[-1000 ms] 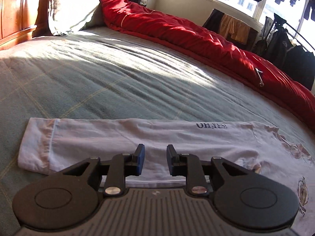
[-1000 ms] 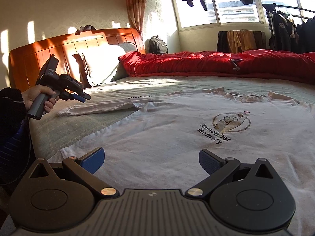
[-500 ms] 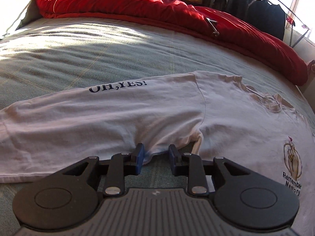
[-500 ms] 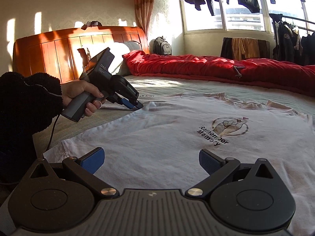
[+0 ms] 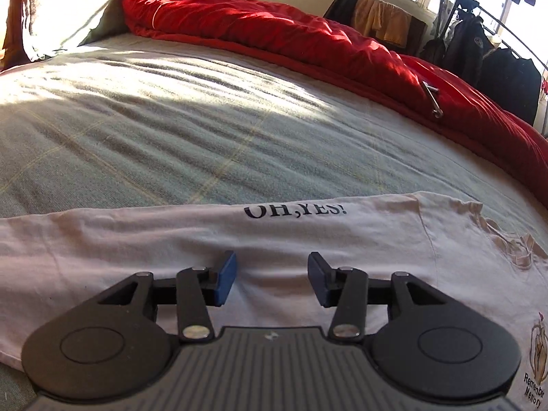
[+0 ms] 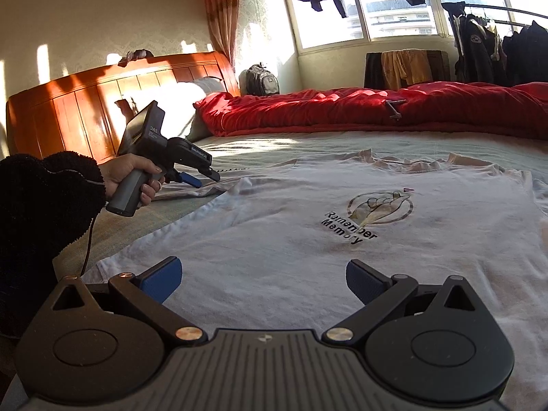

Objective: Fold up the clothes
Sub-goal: 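Open the left gripper to lay the sleeve on the shirt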

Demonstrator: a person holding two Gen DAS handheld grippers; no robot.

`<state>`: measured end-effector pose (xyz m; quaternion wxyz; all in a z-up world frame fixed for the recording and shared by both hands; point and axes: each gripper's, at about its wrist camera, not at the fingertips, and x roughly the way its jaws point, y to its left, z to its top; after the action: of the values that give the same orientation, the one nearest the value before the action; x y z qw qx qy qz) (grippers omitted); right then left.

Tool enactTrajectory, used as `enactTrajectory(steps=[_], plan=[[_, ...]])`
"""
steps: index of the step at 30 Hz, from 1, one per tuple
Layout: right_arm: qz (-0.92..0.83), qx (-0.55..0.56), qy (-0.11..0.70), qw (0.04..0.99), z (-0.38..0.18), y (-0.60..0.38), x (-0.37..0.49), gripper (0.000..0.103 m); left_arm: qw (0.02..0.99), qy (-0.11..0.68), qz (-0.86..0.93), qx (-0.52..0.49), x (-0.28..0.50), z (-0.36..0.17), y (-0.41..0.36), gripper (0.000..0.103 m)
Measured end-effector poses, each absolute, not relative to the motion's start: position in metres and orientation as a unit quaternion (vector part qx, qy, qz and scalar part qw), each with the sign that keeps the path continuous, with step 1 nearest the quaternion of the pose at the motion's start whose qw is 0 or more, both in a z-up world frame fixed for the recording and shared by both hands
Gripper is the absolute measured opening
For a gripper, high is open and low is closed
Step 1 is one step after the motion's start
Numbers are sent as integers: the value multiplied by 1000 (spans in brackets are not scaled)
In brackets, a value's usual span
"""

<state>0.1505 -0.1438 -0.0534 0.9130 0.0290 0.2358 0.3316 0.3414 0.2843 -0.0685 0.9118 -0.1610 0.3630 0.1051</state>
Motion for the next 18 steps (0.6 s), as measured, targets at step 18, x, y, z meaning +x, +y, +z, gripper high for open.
enactTrajectory(steps=[18], plan=[[325, 30, 248, 912, -58, -143, 154, 103, 909, 375, -15, -180, 355, -52, 224, 51]])
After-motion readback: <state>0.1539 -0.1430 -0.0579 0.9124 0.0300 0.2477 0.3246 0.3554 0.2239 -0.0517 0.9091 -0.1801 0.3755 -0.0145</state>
